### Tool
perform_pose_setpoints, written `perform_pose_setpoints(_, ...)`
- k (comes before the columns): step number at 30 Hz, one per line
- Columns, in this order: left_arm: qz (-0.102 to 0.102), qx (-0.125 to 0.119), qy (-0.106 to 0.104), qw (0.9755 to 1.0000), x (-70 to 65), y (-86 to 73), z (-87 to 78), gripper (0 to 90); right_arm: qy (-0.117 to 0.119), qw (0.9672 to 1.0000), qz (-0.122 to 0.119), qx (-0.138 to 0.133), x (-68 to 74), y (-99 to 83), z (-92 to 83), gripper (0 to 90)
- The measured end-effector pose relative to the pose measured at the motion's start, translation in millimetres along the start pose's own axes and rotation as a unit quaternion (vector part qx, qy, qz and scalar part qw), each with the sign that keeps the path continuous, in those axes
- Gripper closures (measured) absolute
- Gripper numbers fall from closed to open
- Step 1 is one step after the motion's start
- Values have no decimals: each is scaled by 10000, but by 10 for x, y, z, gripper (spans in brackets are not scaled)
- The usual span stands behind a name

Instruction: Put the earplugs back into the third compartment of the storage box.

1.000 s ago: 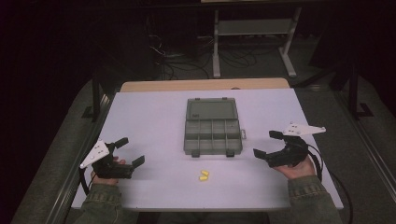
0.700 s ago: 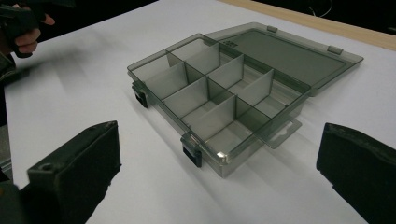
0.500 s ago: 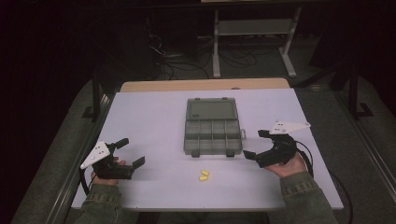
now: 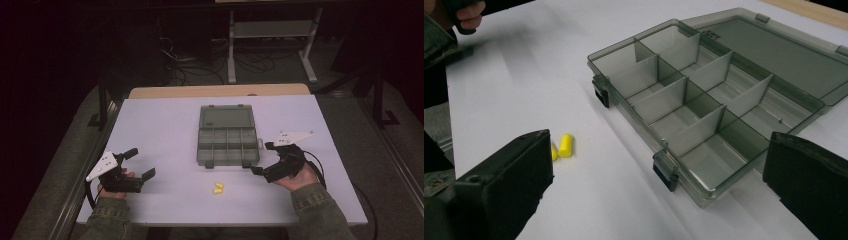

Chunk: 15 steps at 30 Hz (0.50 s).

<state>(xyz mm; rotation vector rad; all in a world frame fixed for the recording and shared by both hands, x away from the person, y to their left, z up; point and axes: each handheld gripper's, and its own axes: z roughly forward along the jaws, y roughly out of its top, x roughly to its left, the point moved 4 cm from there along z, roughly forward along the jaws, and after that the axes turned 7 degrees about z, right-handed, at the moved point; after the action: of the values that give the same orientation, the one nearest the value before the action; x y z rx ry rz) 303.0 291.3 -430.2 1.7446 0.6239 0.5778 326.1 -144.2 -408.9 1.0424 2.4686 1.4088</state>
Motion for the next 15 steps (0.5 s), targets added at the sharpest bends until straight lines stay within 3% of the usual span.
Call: perform_pose_setpoints(15,23,29,15,10000,-5,-3,-8,0,221,9989,-199,358,161,27,205,0)
